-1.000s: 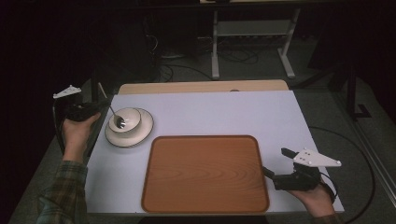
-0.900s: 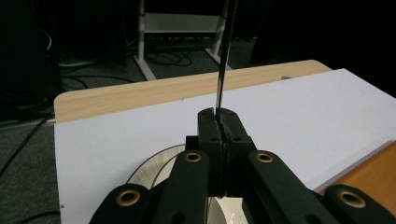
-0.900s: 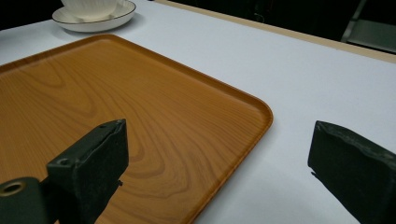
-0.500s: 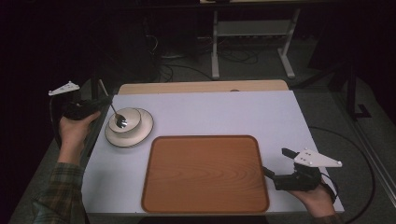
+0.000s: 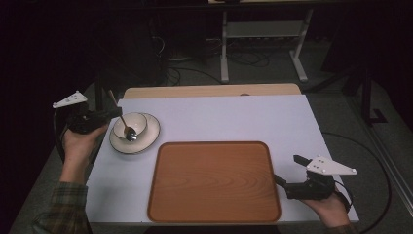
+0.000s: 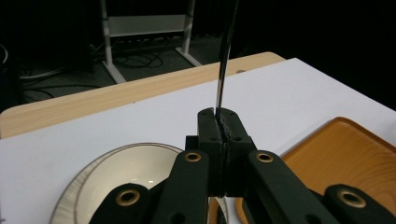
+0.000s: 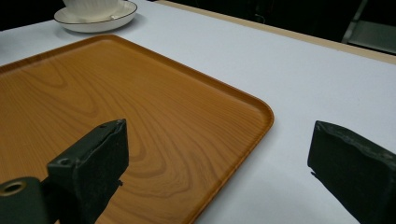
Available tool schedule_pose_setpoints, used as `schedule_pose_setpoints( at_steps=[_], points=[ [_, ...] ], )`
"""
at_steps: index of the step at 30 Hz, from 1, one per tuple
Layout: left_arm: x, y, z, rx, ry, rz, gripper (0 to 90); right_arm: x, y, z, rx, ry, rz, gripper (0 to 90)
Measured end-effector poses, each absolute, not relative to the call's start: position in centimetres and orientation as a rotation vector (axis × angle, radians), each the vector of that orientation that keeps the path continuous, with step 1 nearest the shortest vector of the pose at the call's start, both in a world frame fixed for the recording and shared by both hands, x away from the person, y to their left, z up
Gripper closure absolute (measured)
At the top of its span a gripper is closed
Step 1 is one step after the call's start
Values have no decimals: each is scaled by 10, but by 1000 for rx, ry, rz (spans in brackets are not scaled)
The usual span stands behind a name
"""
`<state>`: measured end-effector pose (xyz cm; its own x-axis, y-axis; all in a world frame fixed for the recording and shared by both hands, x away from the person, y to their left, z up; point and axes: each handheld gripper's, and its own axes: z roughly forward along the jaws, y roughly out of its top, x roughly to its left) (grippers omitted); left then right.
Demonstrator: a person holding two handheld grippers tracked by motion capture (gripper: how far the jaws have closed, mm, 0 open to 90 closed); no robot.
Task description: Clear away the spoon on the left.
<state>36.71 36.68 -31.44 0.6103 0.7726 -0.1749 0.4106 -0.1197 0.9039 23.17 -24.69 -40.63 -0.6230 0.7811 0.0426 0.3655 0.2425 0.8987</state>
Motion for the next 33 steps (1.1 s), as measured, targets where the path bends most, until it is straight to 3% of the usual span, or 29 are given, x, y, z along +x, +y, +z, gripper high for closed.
schedule_pose_setpoints(
  at_steps=[33],
  points=[
    [316,294,-343,1864,785,261,886,230,-249,-405,1037,2098,1347,47]
  ],
)
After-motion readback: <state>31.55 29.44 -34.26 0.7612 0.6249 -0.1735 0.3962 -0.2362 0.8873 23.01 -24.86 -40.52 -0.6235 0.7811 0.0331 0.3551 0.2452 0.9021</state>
